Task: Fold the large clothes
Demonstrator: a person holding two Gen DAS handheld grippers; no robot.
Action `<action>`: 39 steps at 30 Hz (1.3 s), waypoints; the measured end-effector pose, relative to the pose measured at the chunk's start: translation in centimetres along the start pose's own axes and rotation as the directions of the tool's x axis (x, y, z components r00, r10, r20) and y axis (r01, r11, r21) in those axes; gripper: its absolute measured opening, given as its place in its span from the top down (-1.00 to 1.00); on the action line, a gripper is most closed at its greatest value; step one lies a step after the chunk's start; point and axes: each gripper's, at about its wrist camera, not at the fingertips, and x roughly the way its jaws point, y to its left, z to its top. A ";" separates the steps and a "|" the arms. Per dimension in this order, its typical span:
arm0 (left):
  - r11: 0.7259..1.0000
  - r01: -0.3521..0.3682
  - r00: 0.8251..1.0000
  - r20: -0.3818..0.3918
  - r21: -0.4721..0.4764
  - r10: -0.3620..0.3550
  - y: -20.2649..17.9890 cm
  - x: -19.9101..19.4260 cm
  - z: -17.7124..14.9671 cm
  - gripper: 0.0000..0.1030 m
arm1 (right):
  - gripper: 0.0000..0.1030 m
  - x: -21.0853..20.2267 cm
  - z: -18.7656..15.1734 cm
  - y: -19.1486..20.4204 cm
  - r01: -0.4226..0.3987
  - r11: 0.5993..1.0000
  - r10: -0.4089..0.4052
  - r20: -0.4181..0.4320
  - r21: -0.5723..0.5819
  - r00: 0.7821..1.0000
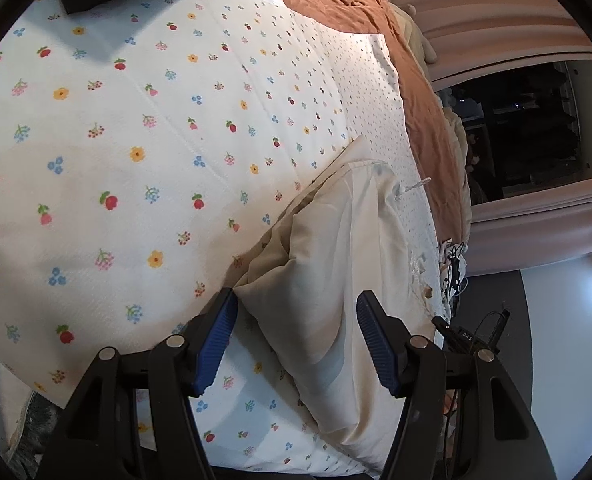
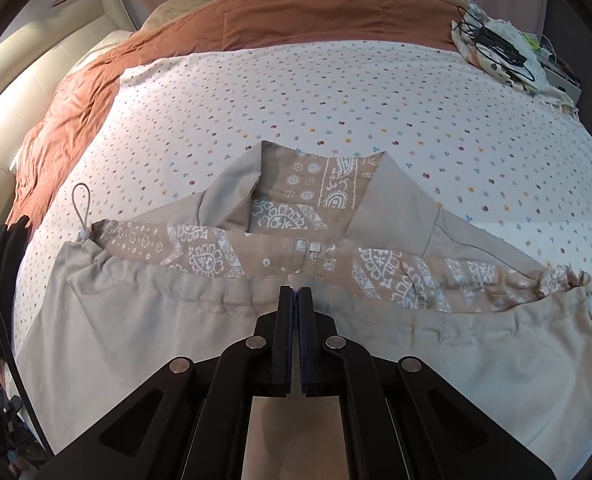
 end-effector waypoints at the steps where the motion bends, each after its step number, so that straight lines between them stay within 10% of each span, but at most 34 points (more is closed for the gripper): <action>1: 1.000 -0.002 1.000 -0.010 0.004 0.002 -0.2 0.4 -0.1 -0.21 | 1.00 0.2 0.0 -0.2 0.002 1.000 -0.002 -0.005 0.002 1.000; 12: 0.998 -0.064 0.998 -0.017 -0.002 0.064 -0.4 2.5 0.3 0.48 | 1.00 4.3 -0.1 -0.5 0.038 0.999 -0.037 -0.039 0.012 0.999; 20: 0.998 0.068 0.998 0.012 0.006 -0.069 -1.2 1.3 0.2 0.76 | 0.95 0.2 -0.4 -1.9 -0.055 0.997 0.058 -0.045 0.062 0.997; 22: 0.995 0.099 0.995 0.017 0.019 -0.100 -1.9 0.8 0.4 0.77 | 0.49 -1.5 -1.0 -1.9 -0.069 0.996 0.070 -0.025 0.058 0.997; 24: 0.991 0.132 0.991 0.018 0.037 -0.132 -2.8 0.4 0.5 0.78 | -0.70 -3.4 -1.9 -1.8 -0.098 0.994 0.098 0.004 0.057 0.995; 35: 0.959 0.260 0.965 -0.001 0.114 -0.261 -7.6 -0.8 1.0 0.79 | -0.69 -12.7 -10.2 -2.4 -0.173 0.982 0.168 0.057 0.081 0.984; 39: 0.941 0.311 0.950 -0.016 0.131 -0.311 -9.4 -0.9 1.1 0.79 | -0.01 -14.2 -14.0 -2.1 -0.220 0.970 0.220 0.013 0.103 0.975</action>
